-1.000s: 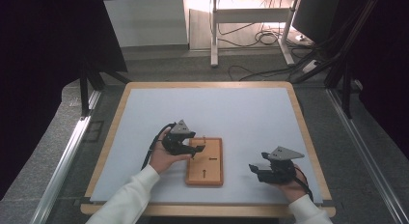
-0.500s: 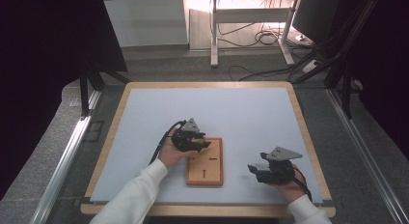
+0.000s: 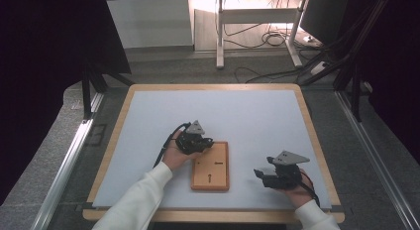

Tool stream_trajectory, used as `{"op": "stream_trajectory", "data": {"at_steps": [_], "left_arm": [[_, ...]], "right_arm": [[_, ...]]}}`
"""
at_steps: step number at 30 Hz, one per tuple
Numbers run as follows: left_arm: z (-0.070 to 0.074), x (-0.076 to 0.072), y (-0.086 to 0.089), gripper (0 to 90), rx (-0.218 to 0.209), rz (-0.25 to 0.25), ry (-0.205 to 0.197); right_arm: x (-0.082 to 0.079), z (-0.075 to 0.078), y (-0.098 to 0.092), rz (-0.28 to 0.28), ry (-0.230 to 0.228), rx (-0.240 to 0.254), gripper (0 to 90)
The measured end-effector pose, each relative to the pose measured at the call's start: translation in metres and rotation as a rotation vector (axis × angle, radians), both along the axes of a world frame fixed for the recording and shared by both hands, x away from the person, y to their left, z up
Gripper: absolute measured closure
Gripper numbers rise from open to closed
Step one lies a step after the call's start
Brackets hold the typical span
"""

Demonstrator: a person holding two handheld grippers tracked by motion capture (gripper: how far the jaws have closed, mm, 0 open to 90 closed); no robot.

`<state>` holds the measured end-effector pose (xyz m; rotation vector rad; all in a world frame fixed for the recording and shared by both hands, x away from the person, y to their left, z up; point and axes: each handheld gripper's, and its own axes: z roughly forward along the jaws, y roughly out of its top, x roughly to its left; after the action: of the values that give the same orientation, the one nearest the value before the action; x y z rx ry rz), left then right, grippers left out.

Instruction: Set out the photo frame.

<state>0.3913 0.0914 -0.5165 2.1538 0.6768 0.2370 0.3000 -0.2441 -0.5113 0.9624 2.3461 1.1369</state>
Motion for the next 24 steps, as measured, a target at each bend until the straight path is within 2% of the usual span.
{"op": "stream_trajectory", "data": {"at_steps": [4, 8, 10, 11, 16, 23, 24], "left_arm": [[-0.001, 0.004, 0.002, 84.7, -0.015, -0.017, 0.018], [0.0, 0.007, 0.003, 84.8, -0.017, -0.03, 0.033], [0.001, 0.008, 0.004, 84.8, -0.008, -0.041, 0.038], [0.0, 0.009, 0.004, 84.6, -0.025, -0.04, 0.051], [0.0, 0.011, 0.005, 84.2, -0.029, -0.05, 0.068], [0.0, 0.014, 0.006, 83.8, -0.039, -0.061, 0.089], [0.0, 0.015, 0.007, 83.7, -0.029, -0.069, 0.09]], "right_arm": [[-0.001, 0.001, 0.003, 0.012, -0.024, 0.004, 30.4], [-0.005, 0.003, 0.009, 0.055, -0.051, -0.004, 30.1], [-0.006, 0.002, 0.012, 0.074, -0.06, -0.022, 29.7], [-0.008, 0.002, 0.016, 0.086, -0.071, -0.044, 29.0], [-0.014, 0.003, 0.026, 0.124, -0.102, -0.082, 27.8], [-0.017, 0.002, 0.036, 0.162, -0.109, -0.094, 27.3], [-0.018, 0.002, 0.037, 0.168, -0.111, -0.094, 27.3]]}}
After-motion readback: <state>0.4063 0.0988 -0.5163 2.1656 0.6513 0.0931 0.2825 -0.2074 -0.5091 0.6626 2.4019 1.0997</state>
